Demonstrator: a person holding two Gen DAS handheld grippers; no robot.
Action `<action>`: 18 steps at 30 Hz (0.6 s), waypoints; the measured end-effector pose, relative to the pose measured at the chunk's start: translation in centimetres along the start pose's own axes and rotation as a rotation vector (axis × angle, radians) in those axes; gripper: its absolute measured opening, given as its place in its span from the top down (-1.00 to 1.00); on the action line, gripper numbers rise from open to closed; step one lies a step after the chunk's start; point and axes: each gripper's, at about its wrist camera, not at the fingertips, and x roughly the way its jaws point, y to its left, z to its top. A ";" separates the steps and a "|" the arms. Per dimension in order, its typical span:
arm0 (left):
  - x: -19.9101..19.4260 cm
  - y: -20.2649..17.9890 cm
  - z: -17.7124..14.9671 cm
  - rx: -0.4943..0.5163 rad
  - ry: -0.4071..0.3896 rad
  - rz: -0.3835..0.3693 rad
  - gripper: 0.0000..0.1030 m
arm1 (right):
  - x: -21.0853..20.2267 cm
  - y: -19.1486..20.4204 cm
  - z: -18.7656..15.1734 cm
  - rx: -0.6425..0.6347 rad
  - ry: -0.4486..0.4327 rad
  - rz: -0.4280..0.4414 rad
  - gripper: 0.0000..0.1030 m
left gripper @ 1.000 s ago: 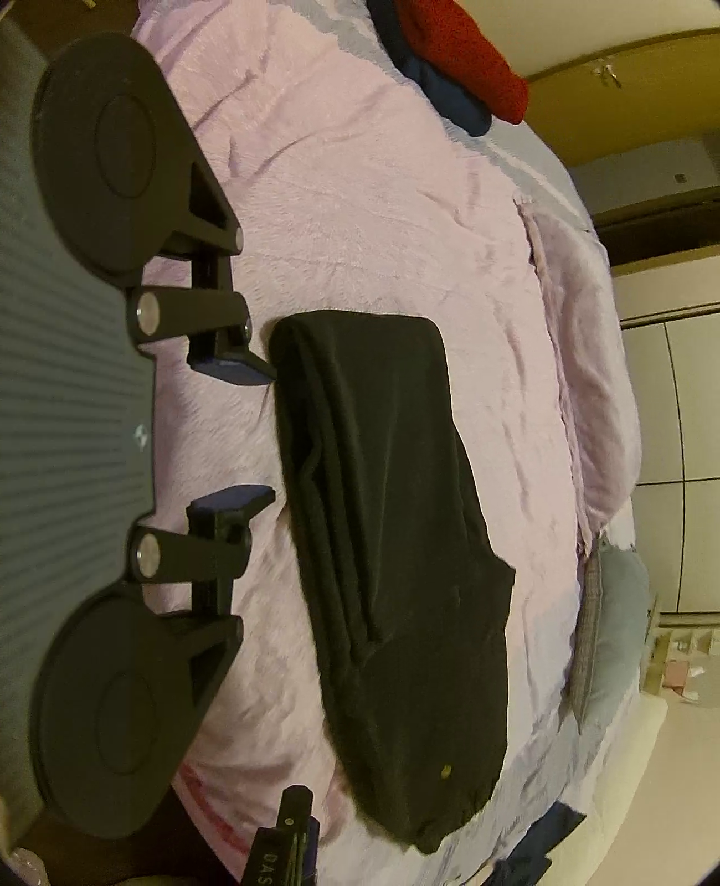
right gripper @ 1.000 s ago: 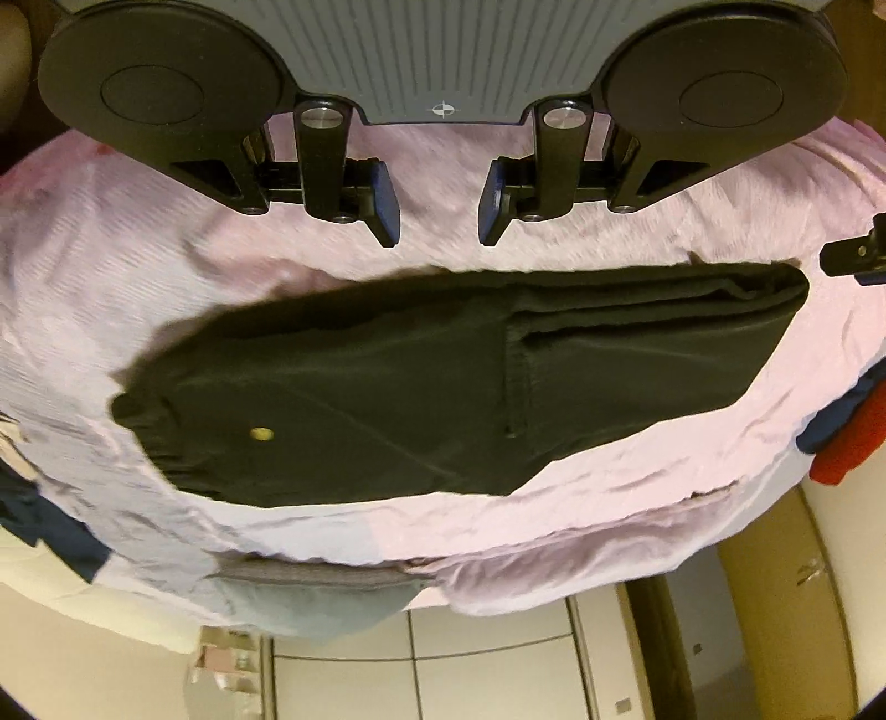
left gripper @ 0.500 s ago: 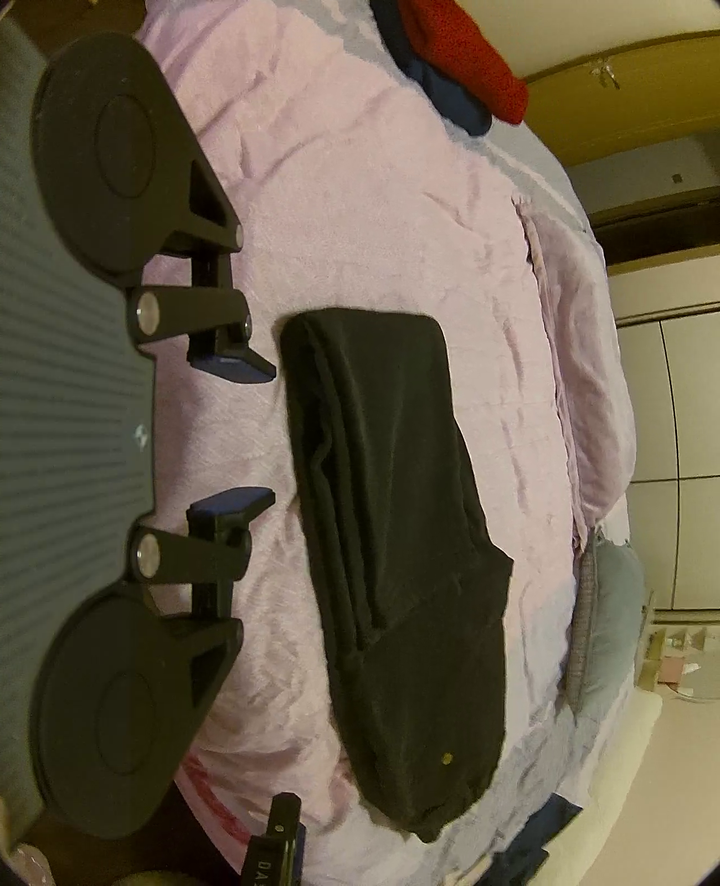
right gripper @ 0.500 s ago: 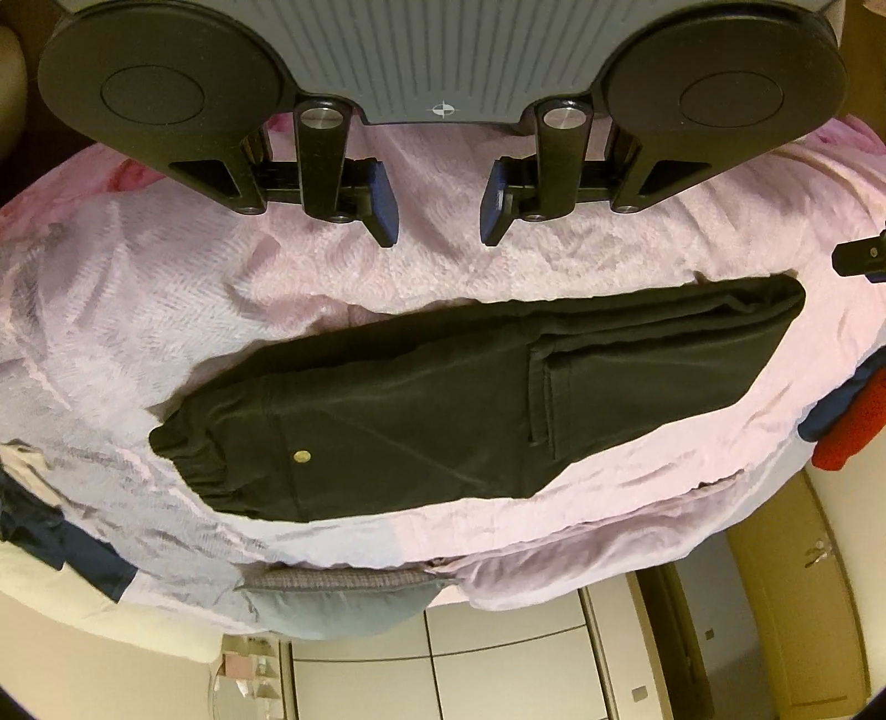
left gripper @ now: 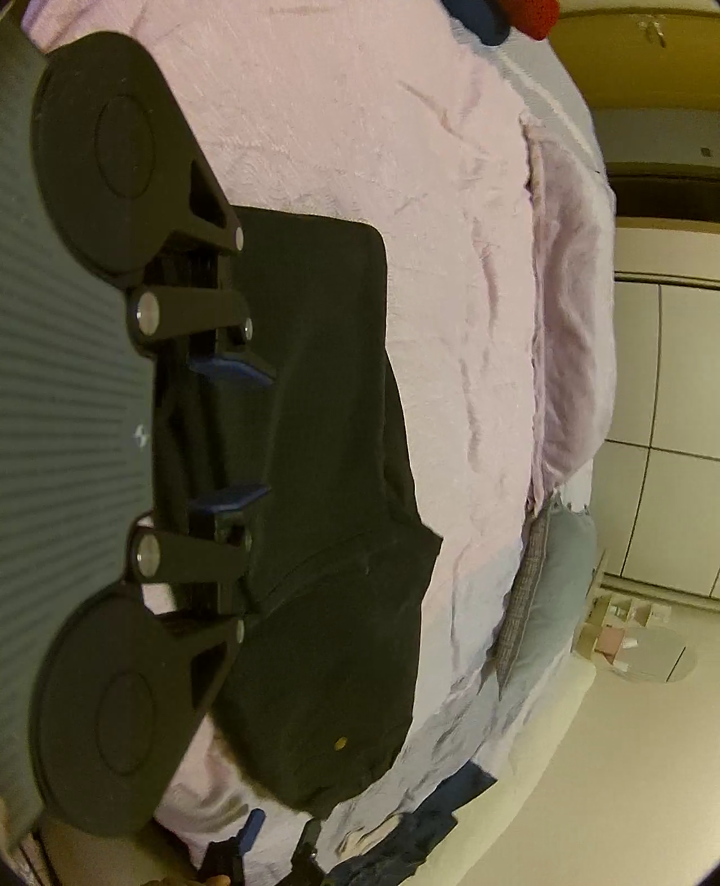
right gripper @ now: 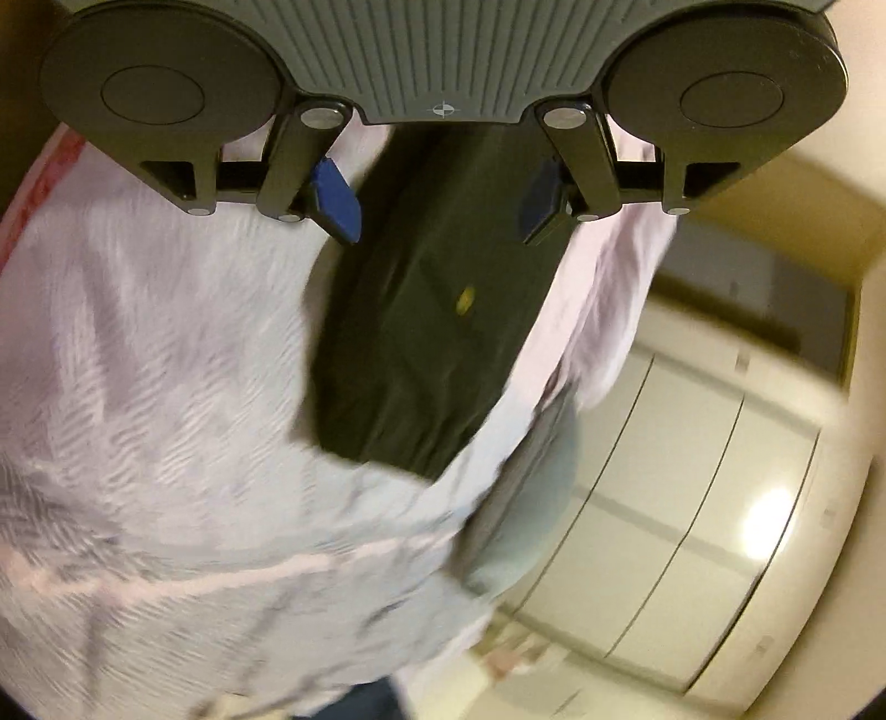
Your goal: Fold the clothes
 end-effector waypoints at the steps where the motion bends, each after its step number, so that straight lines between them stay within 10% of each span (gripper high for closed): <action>1: 0.7 0.3 0.2 -0.009 0.007 0.002 0.32 | 0.6 -0.6 0.6 0.031 -0.009 -0.007 -0.30; 18: 5.1 1.5 0.4 -0.021 0.046 -0.007 0.34 | 5.3 -1.8 2.2 -0.087 -0.026 -0.025 0.08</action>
